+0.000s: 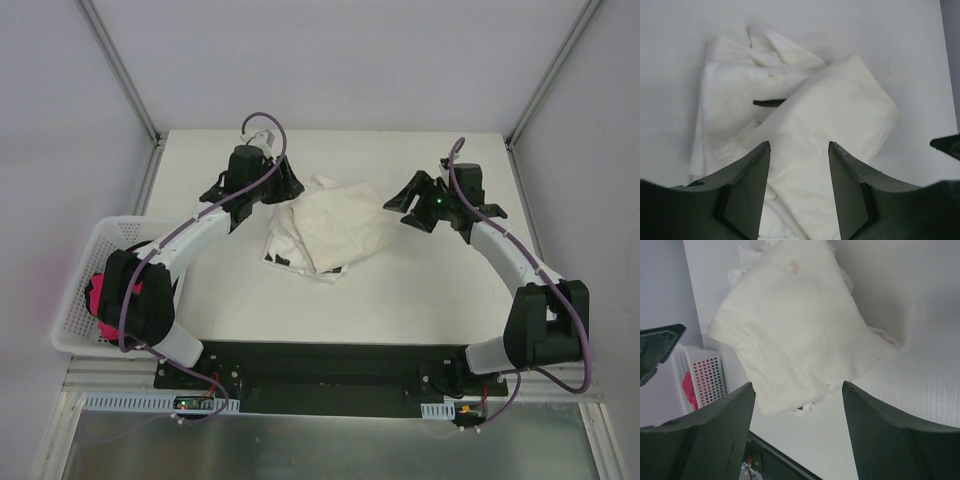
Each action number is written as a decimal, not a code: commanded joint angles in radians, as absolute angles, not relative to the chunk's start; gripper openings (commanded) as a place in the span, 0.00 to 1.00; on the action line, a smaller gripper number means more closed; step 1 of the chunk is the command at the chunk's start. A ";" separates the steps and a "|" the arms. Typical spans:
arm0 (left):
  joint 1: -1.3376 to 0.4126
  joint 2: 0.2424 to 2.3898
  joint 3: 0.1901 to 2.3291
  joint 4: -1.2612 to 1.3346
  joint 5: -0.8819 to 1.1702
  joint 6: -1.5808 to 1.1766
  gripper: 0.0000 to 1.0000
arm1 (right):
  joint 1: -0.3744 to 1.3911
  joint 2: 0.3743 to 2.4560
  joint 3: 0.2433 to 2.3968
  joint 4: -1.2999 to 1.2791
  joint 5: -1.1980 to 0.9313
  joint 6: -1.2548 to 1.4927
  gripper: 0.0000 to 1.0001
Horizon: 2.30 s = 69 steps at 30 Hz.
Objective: Fold and stack the t-shirts
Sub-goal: Smooth out wrinkles on the folded tshirt
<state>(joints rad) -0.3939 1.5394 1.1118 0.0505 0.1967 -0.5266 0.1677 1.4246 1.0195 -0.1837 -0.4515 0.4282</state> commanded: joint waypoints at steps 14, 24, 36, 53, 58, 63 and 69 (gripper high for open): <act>-0.394 1.520 1.081 -0.089 0.030 -0.497 0.47 | 0.161 1.434 0.966 -0.095 -0.541 0.456 0.73; -0.394 1.551 1.109 -0.043 0.103 -0.512 0.45 | 0.160 1.470 0.979 -0.081 -0.558 0.465 0.73; -0.394 1.581 1.169 -0.029 0.133 -0.497 0.44 | 0.161 1.514 0.988 -0.057 -0.574 0.480 0.73; -0.394 1.713 1.210 0.043 0.193 -0.525 0.40 | 0.143 1.534 0.986 -0.052 -0.583 0.479 0.69; -0.394 1.717 1.212 0.046 0.198 -0.528 0.26 | 0.141 1.548 0.982 -0.031 -0.597 0.491 0.57; -0.394 1.712 1.204 0.046 0.192 -0.528 0.04 | 0.132 1.543 0.979 -0.023 -0.603 0.499 0.51; -0.394 1.729 1.197 0.046 0.202 -0.532 0.00 | 0.123 1.528 0.973 -0.021 -0.604 0.502 0.49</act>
<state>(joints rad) -0.3923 1.7157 1.1778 0.0196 0.1799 -0.5289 0.1337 1.5517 0.9642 -0.0555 -0.5842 0.4934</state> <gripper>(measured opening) 0.011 0.501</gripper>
